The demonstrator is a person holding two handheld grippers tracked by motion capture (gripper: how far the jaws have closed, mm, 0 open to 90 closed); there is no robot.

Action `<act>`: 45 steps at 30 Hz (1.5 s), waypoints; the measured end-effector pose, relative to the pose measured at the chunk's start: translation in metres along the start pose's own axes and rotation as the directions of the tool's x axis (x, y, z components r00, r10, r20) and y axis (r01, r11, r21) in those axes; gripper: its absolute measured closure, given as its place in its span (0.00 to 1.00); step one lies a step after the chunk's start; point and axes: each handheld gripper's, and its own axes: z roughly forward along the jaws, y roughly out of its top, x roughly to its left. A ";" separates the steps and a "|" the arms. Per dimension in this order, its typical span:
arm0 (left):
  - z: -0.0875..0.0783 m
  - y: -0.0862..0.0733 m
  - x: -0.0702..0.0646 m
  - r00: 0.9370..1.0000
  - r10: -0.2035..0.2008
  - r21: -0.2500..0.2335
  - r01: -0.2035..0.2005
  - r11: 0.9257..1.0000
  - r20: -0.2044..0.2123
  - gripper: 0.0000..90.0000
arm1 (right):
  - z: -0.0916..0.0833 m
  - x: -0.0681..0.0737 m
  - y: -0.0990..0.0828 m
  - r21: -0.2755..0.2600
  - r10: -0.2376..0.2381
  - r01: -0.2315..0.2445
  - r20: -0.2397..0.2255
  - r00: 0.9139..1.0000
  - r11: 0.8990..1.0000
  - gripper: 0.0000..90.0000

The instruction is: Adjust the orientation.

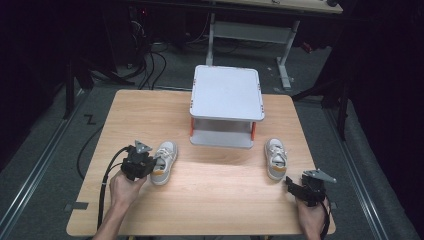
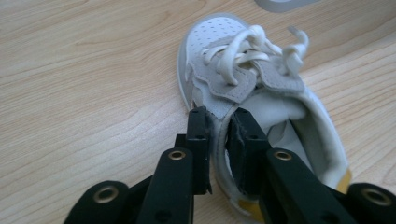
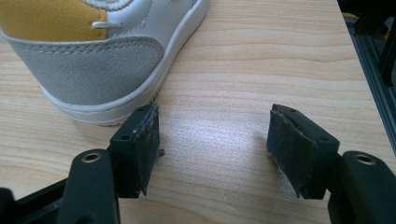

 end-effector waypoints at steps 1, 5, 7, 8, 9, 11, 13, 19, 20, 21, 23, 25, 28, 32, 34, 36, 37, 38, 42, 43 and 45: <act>0.000 0.000 0.000 1.000 0.000 0.000 0.000 1.000 0.000 0.90 | 0.000 0.000 0.000 0.000 0.000 0.000 0.000 1.000 1.000 0.38; 0.000 0.002 -0.003 1.000 0.001 -0.015 -0.001 1.000 -0.018 0.92 | 0.000 0.000 0.000 0.000 0.000 0.000 0.000 1.000 1.000 0.38; -0.002 0.002 -0.001 1.000 -0.009 -0.020 0.008 1.000 -0.019 0.93 | 0.000 0.000 0.000 0.000 0.000 0.000 0.000 1.000 1.000 0.38; -0.003 0.002 -0.001 1.000 -0.015 -0.021 0.015 1.000 -0.021 0.94 | 0.000 0.000 0.000 0.000 0.000 0.000 0.000 1.000 1.000 0.38; -0.005 0.003 0.000 1.000 -0.021 -0.025 0.020 0.999 -0.020 0.94 | 0.000 0.000 0.000 0.000 0.000 0.000 0.000 1.000 1.000 0.38; -0.006 0.003 0.001 0.999 -0.032 -0.029 0.032 0.999 -0.011 0.95 | 0.000 0.000 0.000 0.000 0.000 0.000 0.000 1.000 1.000 0.38; -0.009 0.004 -0.002 1.000 -0.023 -0.037 0.022 0.999 -0.011 0.95 | 0.000 0.000 0.000 0.000 0.000 0.000 0.001 1.000 1.000 0.38; -0.015 0.009 -0.012 1.000 0.007 -0.051 -0.007 0.999 0.009 0.95 | 0.000 0.000 0.000 0.000 0.000 0.000 0.000 1.000 1.000 0.38; -0.016 0.010 -0.014 1.000 0.013 -0.053 -0.012 0.999 0.014 0.95 | 0.000 0.000 0.000 0.000 0.000 0.000 0.000 1.000 1.000 0.38; -0.016 0.010 -0.014 1.000 0.013 -0.053 -0.012 0.999 0.014 0.95 | 0.000 0.000 0.000 0.000 0.000 0.000 0.000 1.000 1.000 0.38; -0.017 0.013 -0.020 0.999 0.028 -0.059 -0.027 0.998 0.024 0.95 | 0.000 0.000 0.000 0.000 0.000 0.000 0.000 1.000 1.000 0.38; -0.018 0.014 -0.023 0.999 0.026 -0.069 -0.024 0.997 0.031 0.95 | 0.000 0.000 0.000 0.000 0.000 0.000 0.000 1.000 1.000 0.38; -0.020 0.017 -0.032 0.998 0.033 -0.090 -0.028 0.996 0.061 0.95 | 0.000 0.000 0.000 0.000 0.000 0.000 0.000 1.000 1.000 0.38; -0.019 0.022 -0.044 0.995 0.066 -0.084 -0.060 0.995 0.073 0.95 | 0.000 0.000 0.000 0.000 0.000 0.000 0.000 1.000 1.000 0.38; -0.019 0.023 -0.047 0.995 0.068 -0.084 -0.061 0.995 0.079 0.95 | 0.000 0.000 0.000 0.000 0.000 0.000 0.000 1.000 1.000 0.38; -0.016 0.027 -0.055 0.993 0.074 -0.085 -0.066 0.994 0.091 0.95 | 0.000 0.000 0.000 0.000 0.000 0.000 0.000 1.000 1.000 0.38; -0.016 0.027 -0.055 0.993 0.074 -0.085 -0.066 0.994 0.091 0.95 | 0.000 0.000 0.000 0.000 0.000 0.000 0.000 1.000 1.000 0.38; -0.014 0.030 -0.060 0.992 0.075 -0.085 -0.067 0.994 0.097 0.95 | 0.000 0.000 0.000 0.000 0.000 0.000 0.000 1.000 1.000 0.38; -0.008 0.037 -0.072 0.992 0.080 -0.075 -0.073 0.994 0.096 0.95 | 0.000 0.000 0.000 0.001 0.002 -0.002 -0.001 1.000 1.000 0.38; -0.007 0.038 -0.075 0.992 0.082 -0.074 -0.075 0.994 0.095 0.95 | 0.000 0.000 0.000 0.000 0.000 0.000 -0.003 1.000 1.000 0.38; -0.003 0.041 -0.080 0.992 0.084 -0.067 -0.078 0.995 0.098 0.95 | 0.000 0.000 0.000 0.000 0.000 0.000 -0.003 1.000 1.000 0.38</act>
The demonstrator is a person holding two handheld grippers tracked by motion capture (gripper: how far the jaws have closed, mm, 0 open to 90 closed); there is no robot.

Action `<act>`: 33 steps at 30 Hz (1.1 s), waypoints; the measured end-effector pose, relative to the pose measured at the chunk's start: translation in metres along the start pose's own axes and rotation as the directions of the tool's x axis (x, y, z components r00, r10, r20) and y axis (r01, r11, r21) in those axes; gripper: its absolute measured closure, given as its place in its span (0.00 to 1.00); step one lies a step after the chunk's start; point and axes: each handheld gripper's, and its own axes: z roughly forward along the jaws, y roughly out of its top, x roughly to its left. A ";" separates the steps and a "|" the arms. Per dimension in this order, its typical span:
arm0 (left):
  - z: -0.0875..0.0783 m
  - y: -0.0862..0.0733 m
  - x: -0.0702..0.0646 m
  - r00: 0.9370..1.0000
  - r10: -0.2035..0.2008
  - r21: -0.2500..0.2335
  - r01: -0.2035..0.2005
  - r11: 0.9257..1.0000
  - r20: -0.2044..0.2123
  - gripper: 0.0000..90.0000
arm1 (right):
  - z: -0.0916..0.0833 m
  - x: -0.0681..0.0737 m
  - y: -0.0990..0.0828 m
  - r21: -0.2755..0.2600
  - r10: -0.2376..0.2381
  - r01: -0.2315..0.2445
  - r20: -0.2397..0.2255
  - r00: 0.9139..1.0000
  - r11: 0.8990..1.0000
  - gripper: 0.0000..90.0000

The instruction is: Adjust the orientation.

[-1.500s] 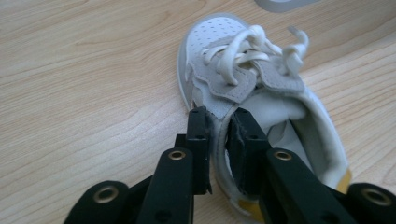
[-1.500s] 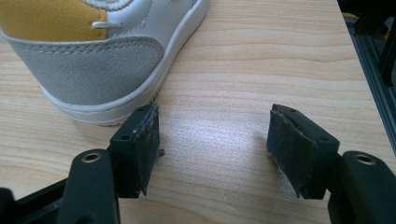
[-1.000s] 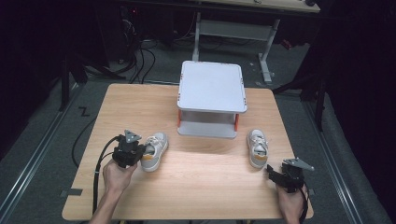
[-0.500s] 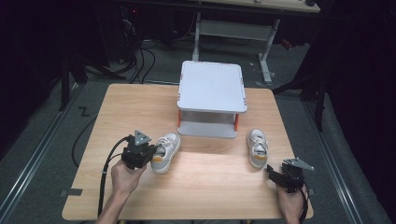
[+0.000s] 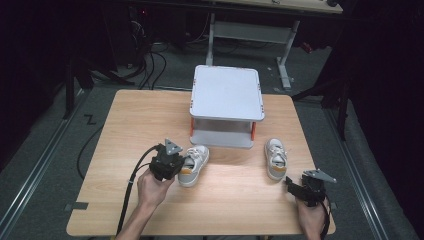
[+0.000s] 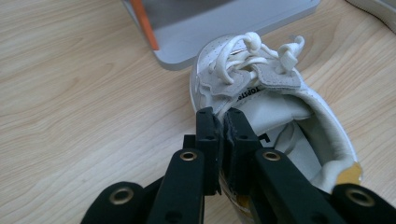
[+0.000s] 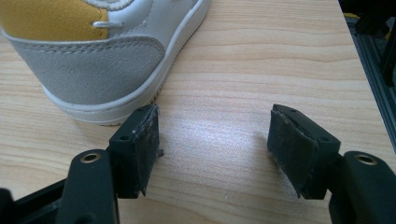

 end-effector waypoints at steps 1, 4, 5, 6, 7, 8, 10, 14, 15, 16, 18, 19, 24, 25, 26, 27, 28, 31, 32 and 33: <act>0.002 0.001 -0.003 1.000 0.000 0.006 0.000 1.000 -0.003 0.95 | 0.000 0.000 0.000 0.000 0.000 0.000 0.000 1.000 1.000 0.38; 0.009 0.005 -0.010 1.000 0.008 0.019 -0.008 1.000 -0.012 0.95 | 0.000 0.000 0.000 0.000 0.000 0.000 0.000 1.000 1.000 0.38; 0.011 0.006 -0.013 1.000 0.009 0.021 -0.009 1.000 -0.014 0.95 | 0.000 0.000 0.000 0.001 0.000 0.000 0.000 1.000 1.000 0.38; 0.013 0.008 -0.015 1.000 0.010 0.021 -0.010 1.000 -0.018 0.95 | 0.000 0.000 0.000 0.001 0.000 0.000 -0.001 1.000 1.000 0.38; 0.015 0.009 -0.017 1.000 0.008 0.021 -0.007 1.000 -0.020 0.95 | 0.000 0.000 0.000 0.001 0.000 0.000 -0.001 1.000 1.000 0.38; 0.017 0.010 -0.019 1.000 0.006 0.020 -0.006 1.000 -0.021 0.95 | 0.000 0.000 0.000 0.001 0.000 0.000 0.000 1.000 1.000 0.38; 0.021 0.013 -0.024 1.000 0.010 0.023 -0.009 1.000 -0.025 0.95 | 0.000 0.001 0.000 0.001 0.002 -0.002 0.000 1.000 1.000 0.38; 0.030 0.017 -0.034 0.998 0.033 0.035 -0.031 0.999 -0.045 0.95 | 0.000 0.001 0.000 0.001 0.002 -0.002 0.000 1.000 1.000 0.38; 0.032 0.018 -0.036 0.998 0.038 0.038 -0.036 0.999 -0.053 0.95 | 0.000 0.000 0.000 0.001 0.000 0.000 0.000 1.000 1.000 0.38; 0.033 0.018 -0.038 0.997 0.043 0.039 -0.040 0.998 -0.060 0.95 | 0.000 0.001 0.000 0.001 0.002 -0.002 0.001 1.000 1.000 0.38; 0.037 0.019 -0.042 0.996 0.049 0.044 -0.046 0.998 -0.071 0.95 | 0.000 0.001 0.000 0.001 0.000 0.000 0.000 1.000 1.000 0.38; 0.038 0.018 -0.043 0.996 0.047 0.045 -0.044 0.998 -0.075 0.95 | 0.000 0.001 0.000 0.002 0.002 -0.002 0.001 1.000 1.000 0.38; 0.045 0.017 -0.054 0.994 0.066 0.065 -0.061 0.996 -0.082 0.94 | 0.000 0.001 0.000 0.001 -0.002 0.002 0.001 1.000 1.000 0.38; 0.045 0.017 -0.055 0.995 0.063 0.067 -0.058 0.996 -0.074 0.93 | 0.000 0.001 0.000 0.001 -0.002 0.002 0.001 1.000 1.000 0.38; 0.045 0.017 -0.056 0.996 0.060 0.069 -0.055 0.996 -0.067 0.93 | 0.000 0.001 0.000 0.001 -0.002 0.002 0.001 1.000 1.000 0.38; 0.045 0.018 -0.057 0.997 0.055 0.069 -0.051 0.996 -0.055 0.92 | 0.000 0.001 0.000 0.001 -0.002 0.002 0.001 1.000 1.000 0.38; 0.045 0.018 -0.057 0.997 0.055 0.069 -0.051 0.996 -0.055 0.91 | 0.000 0.001 0.000 0.001 -0.002 0.002 0.001 1.000 1.000 0.38; 0.046 0.017 -0.055 1.000 0.019 0.063 -0.019 0.998 -0.011 0.90 | 0.000 0.001 0.000 0.001 -0.002 0.002 0.000 1.000 1.000 0.38; 0.046 0.017 -0.055 1.000 0.019 0.063 -0.019 0.998 -0.011 0.90 | 0.000 0.001 0.000 0.001 -0.003 0.003 0.000 1.000 1.000 0.38; 0.046 0.015 -0.053 1.000 0.013 0.063 -0.013 0.998 0.008 0.90 | 0.000 0.001 0.000 0.002 -0.001 0.001 0.000 1.000 1.000 0.38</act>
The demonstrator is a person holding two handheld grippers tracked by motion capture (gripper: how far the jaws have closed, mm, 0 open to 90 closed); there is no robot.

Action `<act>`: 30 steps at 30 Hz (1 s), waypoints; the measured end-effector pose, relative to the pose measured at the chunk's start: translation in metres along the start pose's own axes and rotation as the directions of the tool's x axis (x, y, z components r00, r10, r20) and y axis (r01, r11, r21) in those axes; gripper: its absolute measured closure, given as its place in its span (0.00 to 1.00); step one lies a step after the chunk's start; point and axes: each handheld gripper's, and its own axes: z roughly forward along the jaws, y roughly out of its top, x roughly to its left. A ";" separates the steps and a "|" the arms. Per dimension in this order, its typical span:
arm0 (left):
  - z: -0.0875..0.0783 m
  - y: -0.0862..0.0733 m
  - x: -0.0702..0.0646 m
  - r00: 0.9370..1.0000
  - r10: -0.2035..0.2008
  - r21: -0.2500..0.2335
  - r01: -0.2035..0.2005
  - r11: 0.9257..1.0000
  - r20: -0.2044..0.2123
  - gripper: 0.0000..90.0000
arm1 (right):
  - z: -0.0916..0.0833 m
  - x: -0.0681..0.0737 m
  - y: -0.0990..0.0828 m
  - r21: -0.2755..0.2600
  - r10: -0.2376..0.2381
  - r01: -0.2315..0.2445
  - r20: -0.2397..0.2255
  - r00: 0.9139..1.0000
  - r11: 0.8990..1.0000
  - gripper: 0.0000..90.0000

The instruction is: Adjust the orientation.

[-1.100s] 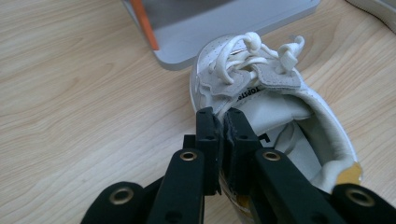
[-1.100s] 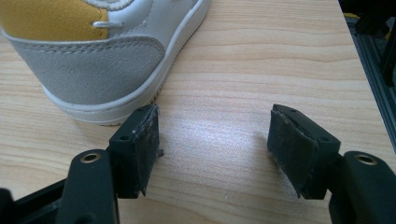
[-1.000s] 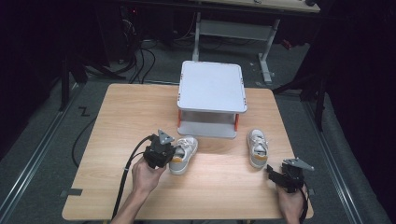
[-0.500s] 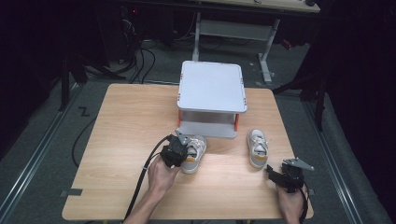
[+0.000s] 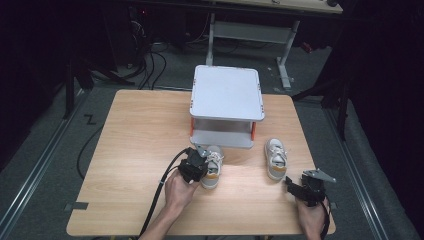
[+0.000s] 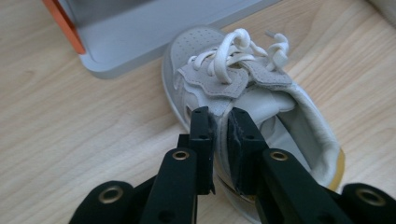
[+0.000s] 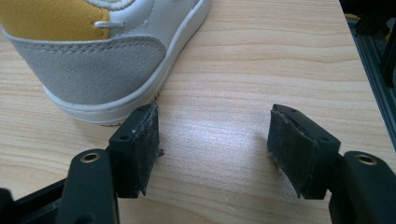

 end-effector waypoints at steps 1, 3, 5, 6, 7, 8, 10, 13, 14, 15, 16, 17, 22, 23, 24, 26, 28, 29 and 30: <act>0.000 -0.001 0.001 1.000 0.001 0.000 -0.001 1.000 0.002 0.89 | 0.000 0.000 0.000 0.000 -0.001 0.001 0.000 1.000 1.000 0.38; 0.000 -0.001 0.001 1.000 -0.005 -0.002 0.005 1.000 0.011 0.89 | 0.000 0.000 0.000 0.000 -0.001 0.001 0.000 1.000 1.000 0.38; 0.000 -0.002 0.002 0.999 -0.014 -0.002 0.014 1.000 0.029 0.87 | 0.000 0.000 0.000 0.000 -0.001 0.001 0.000 1.000 1.000 0.38; 0.002 -0.003 0.003 0.999 -0.016 -0.001 0.016 1.000 0.046 0.85 | 0.000 0.000 0.000 0.000 -0.001 0.001 0.000 1.000 1.000 0.38; 0.002 -0.003 0.003 0.999 -0.016 -0.001 0.016 1.000 0.046 0.83 | 0.000 0.000 0.000 0.000 -0.001 0.001 0.000 1.000 1.000 0.38; 0.002 -0.003 0.003 0.998 -0.019 -0.002 0.019 1.000 0.054 0.79 | 0.000 0.000 0.000 0.000 -0.001 0.001 0.000 1.000 1.000 0.38; 0.002 -0.003 0.006 0.996 -0.038 -0.015 0.039 0.999 0.084 0.72 | 0.000 0.000 0.000 0.000 -0.001 0.001 0.000 1.000 1.000 0.38; 0.000 -0.003 0.008 0.994 -0.040 -0.031 0.043 0.999 0.102 0.62 | 0.000 0.000 0.000 0.000 -0.001 0.001 0.000 1.000 1.000 0.38; 0.000 -0.004 0.009 0.993 -0.040 -0.034 0.045 0.998 0.114 0.59 | 0.000 0.000 0.000 0.000 -0.001 0.001 0.000 1.000 1.000 0.38; 0.000 -0.004 0.009 0.993 -0.040 -0.034 0.045 0.998 0.114 0.56 | 0.000 0.000 0.000 0.000 -0.001 0.001 0.000 1.000 1.000 0.38; 0.000 -0.004 0.010 0.991 -0.042 -0.037 0.047 0.998 0.126 0.56 | 0.000 0.000 0.000 0.000 -0.001 0.001 0.000 1.000 1.000 0.38; -0.001 -0.005 0.010 0.990 -0.045 -0.050 0.052 0.997 0.134 0.51 | 0.000 0.000 0.000 0.000 0.000 0.000 0.001 1.000 1.000 0.38; -0.010 -0.006 0.017 0.983 -0.068 -0.102 0.086 0.991 0.172 0.46 | 0.000 0.000 0.000 -0.001 -0.001 0.001 0.001 1.000 1.000 0.38; -0.012 -0.007 0.019 0.980 -0.074 -0.108 0.095 0.990 0.184 0.45 | 0.000 0.000 0.000 0.000 0.000 0.000 0.001 1.000 1.000 0.38; -0.014 -0.007 0.022 0.978 -0.079 -0.115 0.102 0.988 0.191 0.44 | 0.000 0.000 0.000 0.000 0.000 0.000 0.001 1.000 1.000 0.38; -0.016 -0.008 0.024 0.977 -0.085 -0.125 0.111 0.986 0.195 0.44 | 0.000 0.000 0.000 -0.001 -0.001 0.001 0.001 1.000 1.000 0.38; -0.022 -0.009 0.031 0.977 -0.094 -0.146 0.123 0.982 0.193 0.43 | 0.000 0.000 0.000 0.000 0.001 -0.001 0.001 1.000 1.000 0.38; -0.022 -0.009 0.031 0.977 -0.094 -0.146 0.123 0.982 0.193 0.43 | 0.000 0.000 0.000 0.000 0.001 -0.001 0.001 1.000 1.000 0.38; -0.024 -0.010 0.034 0.976 -0.098 -0.152 0.128 0.980 0.192 0.42 | 0.000 0.000 0.000 -0.001 -0.001 0.001 -0.002 1.000 1.000 0.40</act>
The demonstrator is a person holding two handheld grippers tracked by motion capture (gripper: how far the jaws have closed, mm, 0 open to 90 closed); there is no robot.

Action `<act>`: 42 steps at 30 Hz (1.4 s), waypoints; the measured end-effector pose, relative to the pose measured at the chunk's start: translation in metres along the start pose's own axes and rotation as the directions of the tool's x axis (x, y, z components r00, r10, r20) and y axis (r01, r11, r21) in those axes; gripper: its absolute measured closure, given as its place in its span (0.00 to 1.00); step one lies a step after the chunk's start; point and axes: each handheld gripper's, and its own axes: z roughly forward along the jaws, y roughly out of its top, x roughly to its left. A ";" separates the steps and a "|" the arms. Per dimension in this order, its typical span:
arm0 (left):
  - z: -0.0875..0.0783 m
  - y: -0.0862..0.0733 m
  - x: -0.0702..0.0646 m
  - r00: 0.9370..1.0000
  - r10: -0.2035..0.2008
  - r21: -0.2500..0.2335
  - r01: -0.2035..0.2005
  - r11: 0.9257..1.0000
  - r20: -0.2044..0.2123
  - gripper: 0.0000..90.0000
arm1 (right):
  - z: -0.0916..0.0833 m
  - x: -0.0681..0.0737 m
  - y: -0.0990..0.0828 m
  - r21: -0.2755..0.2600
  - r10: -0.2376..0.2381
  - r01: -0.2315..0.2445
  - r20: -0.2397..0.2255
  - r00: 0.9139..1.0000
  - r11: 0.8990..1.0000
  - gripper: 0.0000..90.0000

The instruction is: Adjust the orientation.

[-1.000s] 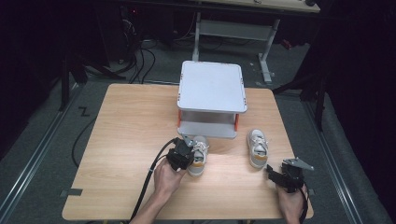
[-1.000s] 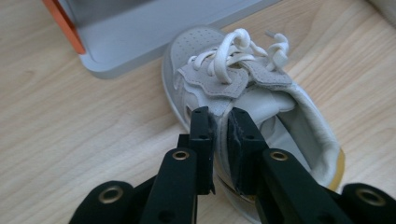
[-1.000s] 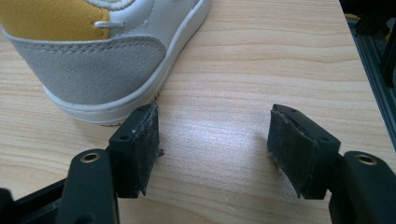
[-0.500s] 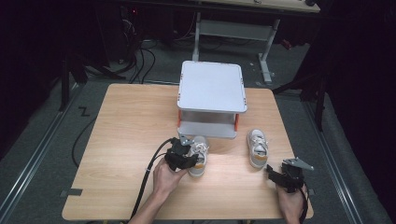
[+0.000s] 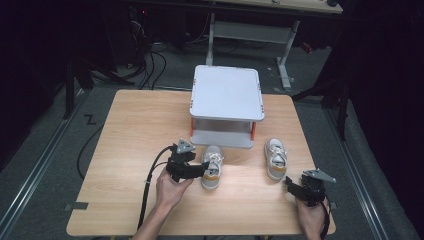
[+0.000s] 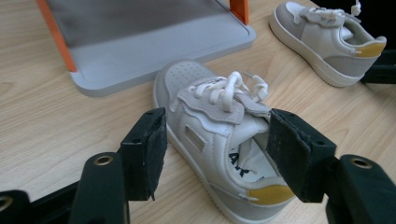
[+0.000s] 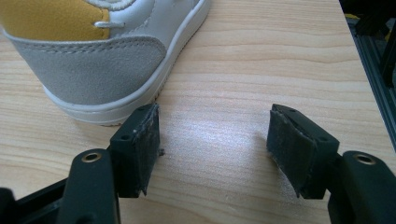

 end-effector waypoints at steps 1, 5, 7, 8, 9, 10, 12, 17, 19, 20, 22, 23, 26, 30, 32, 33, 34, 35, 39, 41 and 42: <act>-0.002 0.000 0.001 1.000 -0.003 -0.005 0.003 1.000 -0.002 0.42 | 0.000 0.000 0.000 0.000 0.000 0.000 0.000 1.000 1.000 0.40; -0.009 -0.002 0.012 0.999 -0.001 -0.015 0.000 1.000 -0.040 0.38 | 0.000 0.000 0.000 -0.003 -0.005 0.005 -0.003 1.000 1.000 0.42; -0.011 -0.003 0.014 0.999 -0.015 -0.025 0.014 1.000 -0.038 0.38 | 0.000 0.000 0.000 -0.003 -0.005 0.005 -0.004 1.000 1.000 0.42; -0.014 -0.004 0.018 0.999 -0.022 -0.032 0.020 0.999 -0.039 0.38 | 0.000 0.000 0.000 -0.003 -0.005 0.005 -0.003 1.000 1.000 0.42; -0.016 -0.005 0.020 0.999 -0.026 -0.035 0.025 0.999 -0.039 0.38 | 0.000 0.000 0.000 -0.003 -0.005 0.005 -0.003 1.000 1.000 0.42; -0.016 -0.005 0.020 0.999 -0.026 -0.035 0.025 0.999 -0.039 0.38 | 0.000 0.000 0.000 -0.003 -0.005 0.005 -0.003 1.000 1.000 0.42; -0.022 -0.007 0.027 0.998 -0.037 -0.048 0.035 0.998 -0.044 0.38 | 0.000 0.000 0.000 -0.003 -0.005 0.005 -0.003 1.000 1.000 0.42; -0.030 -0.012 0.037 0.997 -0.056 -0.059 0.054 0.997 -0.049 0.37 | 0.000 0.000 0.000 -0.003 -0.006 0.006 -0.004 1.000 1.000 0.42; -0.035 -0.016 0.042 0.996 -0.068 -0.063 0.065 0.996 -0.053 0.37 | 0.000 0.000 0.000 -0.003 -0.005 0.005 -0.004 1.000 1.000 0.42; -0.039 -0.020 0.047 0.995 -0.078 -0.063 0.074 0.995 -0.061 0.37 | 0.000 0.000 0.000 -0.004 -0.008 0.008 -0.011 1.000 1.000 0.43; -0.040 -0.022 0.050 0.994 -0.090 -0.062 0.086 0.994 -0.063 0.37 | 0.000 0.000 0.000 -0.004 -0.009 0.009 -0.013 1.000 1.000 0.43; -0.041 -0.024 0.052 0.994 -0.093 -0.062 0.089 0.994 -0.066 0.37 | 0.000 -0.001 0.000 -0.005 -0.010 0.010 -0.013 1.000 1.000 0.44; -0.045 -0.031 0.059 0.990 -0.118 -0.066 0.113 0.991 -0.075 0.36 | 0.000 -0.001 0.000 -0.005 -0.007 0.007 -0.015 1.000 1.000 0.46; -0.046 -0.036 0.062 0.989 -0.122 -0.062 0.117 0.991 -0.085 0.36 | -0.001 -0.003 0.000 -0.010 -0.002 0.002 -0.011 1.000 1.000 0.51; -0.046 -0.042 0.065 0.988 -0.121 -0.050 0.117 0.992 -0.099 0.37 | -0.002 -0.005 -0.001 -0.014 0.008 -0.008 -0.021 1.000 1.000 0.54; -0.046 -0.042 0.065 0.988 -0.121 -0.050 0.117 0.992 -0.099 0.37 | -0.002 -0.006 -0.001 -0.012 0.015 -0.015 -0.026 1.000 1.000 0.55; -0.046 -0.046 0.067 0.986 -0.126 -0.045 0.122 0.991 -0.108 0.37 | -0.003 -0.007 -0.001 -0.014 0.014 -0.015 -0.033 0.999 1.000 0.57; -0.046 -0.046 0.067 0.986 -0.126 -0.045 0.122 0.991 -0.108 0.37 | -0.003 -0.007 -0.001 -0.014 0.014 -0.015 -0.033 0.999 1.000 0.57; -0.045 -0.053 0.071 0.982 -0.140 -0.055 0.134 0.989 -0.125 0.37 | -0.006 -0.008 -0.001 -0.026 -0.003 0.002 -0.042 0.999 1.000 0.63; -0.044 -0.058 0.074 0.980 -0.134 -0.042 0.129 0.991 -0.145 0.37 | -0.011 -0.009 0.002 -0.036 -0.005 0.003 -0.057 0.998 0.999 0.65; -0.043 -0.059 0.074 0.979 -0.138 -0.037 0.134 0.990 -0.149 0.37 | -0.012 -0.009 0.002 -0.037 -0.001 -0.001 -0.063 0.998 0.999 0.66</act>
